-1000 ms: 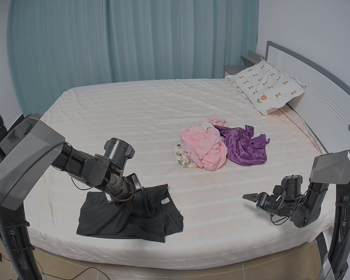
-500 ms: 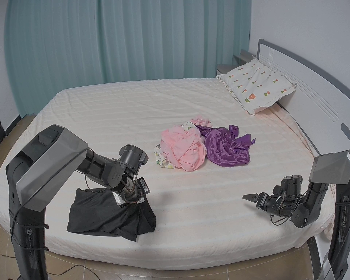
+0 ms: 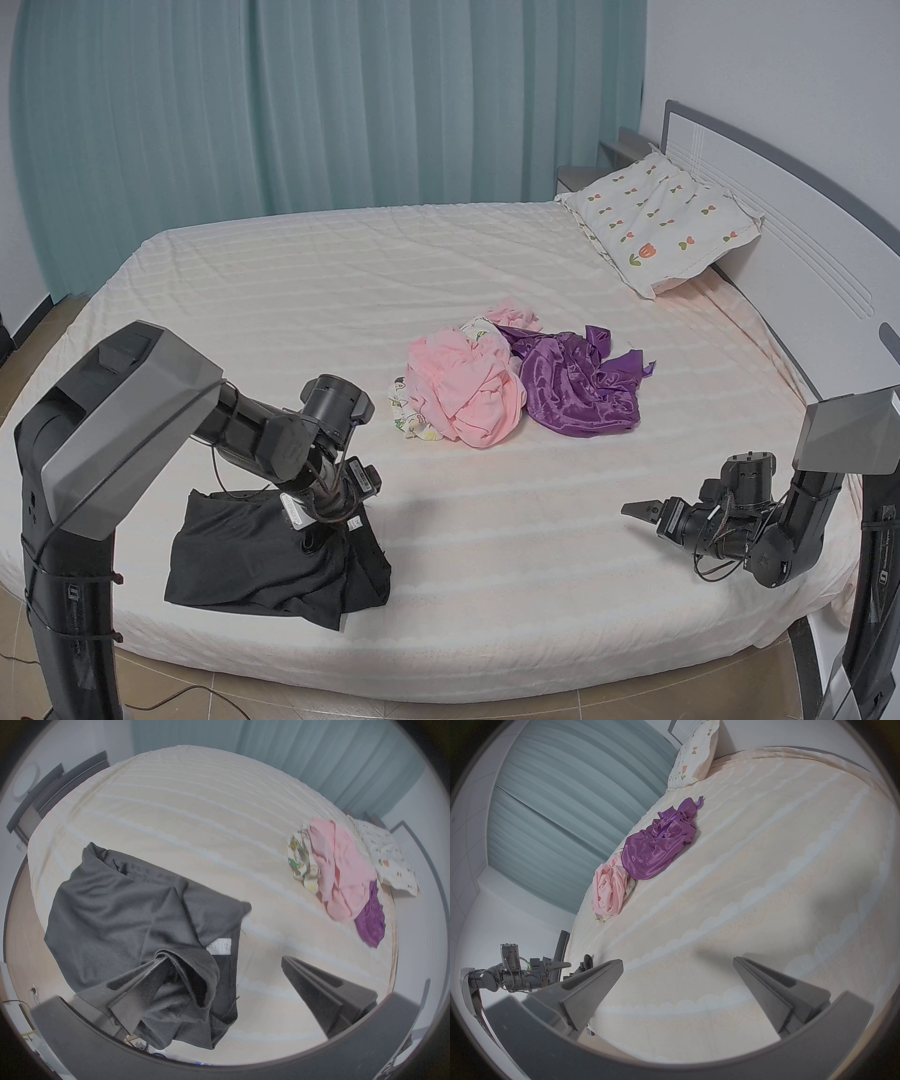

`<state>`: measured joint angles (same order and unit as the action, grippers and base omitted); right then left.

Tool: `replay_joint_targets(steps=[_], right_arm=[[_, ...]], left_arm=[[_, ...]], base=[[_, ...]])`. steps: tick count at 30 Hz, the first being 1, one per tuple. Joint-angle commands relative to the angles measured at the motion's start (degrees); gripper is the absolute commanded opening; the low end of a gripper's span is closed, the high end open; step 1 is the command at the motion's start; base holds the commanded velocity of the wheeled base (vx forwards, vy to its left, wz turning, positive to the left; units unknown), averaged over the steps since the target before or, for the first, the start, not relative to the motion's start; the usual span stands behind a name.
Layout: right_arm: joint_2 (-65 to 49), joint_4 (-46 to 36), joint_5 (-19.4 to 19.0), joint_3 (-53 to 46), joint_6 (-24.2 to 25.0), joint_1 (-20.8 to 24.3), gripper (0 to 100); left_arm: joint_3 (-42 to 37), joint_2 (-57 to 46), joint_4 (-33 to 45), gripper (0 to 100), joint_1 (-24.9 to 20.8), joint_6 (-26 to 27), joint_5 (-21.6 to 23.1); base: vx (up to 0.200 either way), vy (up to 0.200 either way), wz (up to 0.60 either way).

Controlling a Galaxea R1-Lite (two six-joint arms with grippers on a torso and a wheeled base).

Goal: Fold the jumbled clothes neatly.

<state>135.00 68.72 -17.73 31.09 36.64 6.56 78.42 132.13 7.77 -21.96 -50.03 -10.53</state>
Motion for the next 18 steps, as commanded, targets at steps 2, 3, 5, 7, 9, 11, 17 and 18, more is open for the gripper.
replay_joint_targets(steps=[2, 3, 5, 7, 9, 11, 17, 18], right_arm=[[0.09, 0.01, -0.03, -0.06, 0.01, 0.21, 100], [0.09, 0.01, 0.06, -0.06, -0.08, 0.21, 100], [0.09, 0.01, 0.06, -0.06, -0.08, 0.21, 100], [0.09, 0.01, 0.06, 0.03, -0.08, 0.21, 100], [0.09, 0.01, 0.06, 0.03, -0.08, 0.21, 100], [0.18, 0.01, 0.06, 0.03, -0.08, 0.21, 100], [0.18, 0.01, 0.06, -0.06, -0.17, 0.21, 100], [0.27, 0.01, 0.06, -0.06, -0.17, 0.21, 100]], left_arm=[[-2.48, -5.48, -0.38, 100, 2.80, -0.86, 1.92], [-3.36, -6.71, -0.56, 100, 3.32, -0.86, 3.33], [-4.68, -8.65, -0.56, 100, 4.38, -1.03, 6.58], [-6.00, -10.76, -0.56, 100, 5.52, -1.47, 10.44], [-6.62, -11.90, -0.73, 100, 5.87, -2.62, 14.31], [-6.70, -12.16, -0.73, 100, 6.05, -3.06, 16.60], [-8.90, -12.34, -2.05, 100, 7.37, -2.88, 17.74], [-9.69, -12.16, -2.40, 100, 7.54, -2.70, 17.65]], base=[[0.000, 0.000, 0.00], [0.000, 0.000, 0.00], [0.000, 0.000, 0.00], [0.000, 0.000, 0.00], [0.000, 0.000, 0.00], [0.000, 0.000, 0.00], [0.000, 0.000, 0.00], [0.000, 0.000, 0.00]])
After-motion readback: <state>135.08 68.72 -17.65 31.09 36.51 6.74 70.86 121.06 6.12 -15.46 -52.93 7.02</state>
